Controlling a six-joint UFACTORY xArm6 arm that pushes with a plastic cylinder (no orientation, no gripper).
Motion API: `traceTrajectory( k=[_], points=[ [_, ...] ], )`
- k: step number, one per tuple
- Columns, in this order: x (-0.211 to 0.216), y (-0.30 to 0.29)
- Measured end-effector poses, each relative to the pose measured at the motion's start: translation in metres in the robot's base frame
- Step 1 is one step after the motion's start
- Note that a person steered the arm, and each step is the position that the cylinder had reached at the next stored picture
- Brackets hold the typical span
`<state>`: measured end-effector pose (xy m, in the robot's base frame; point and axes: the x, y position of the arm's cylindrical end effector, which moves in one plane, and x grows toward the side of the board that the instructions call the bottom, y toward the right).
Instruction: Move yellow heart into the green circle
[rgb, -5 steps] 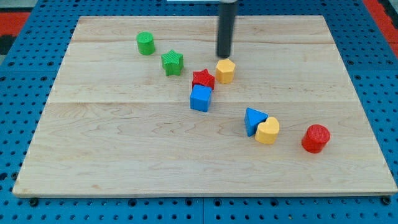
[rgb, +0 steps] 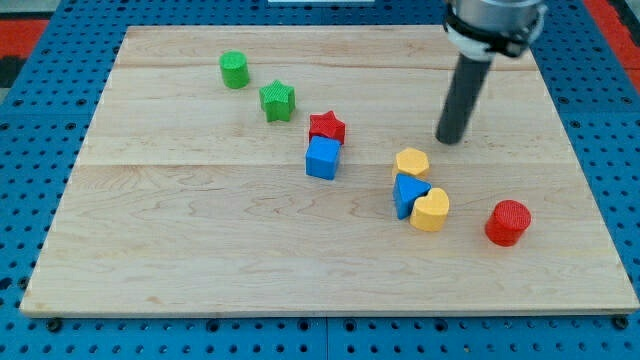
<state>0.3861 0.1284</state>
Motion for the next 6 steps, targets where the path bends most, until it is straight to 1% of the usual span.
traceTrajectory(
  k=[1, 2, 3, 4, 5, 6],
  points=[
    [-0.028, -0.104],
    [-0.026, -0.186],
    [0.045, -0.139],
    [0.047, -0.090],
    [0.049, -0.102],
    [0.050, -0.164]
  ],
)
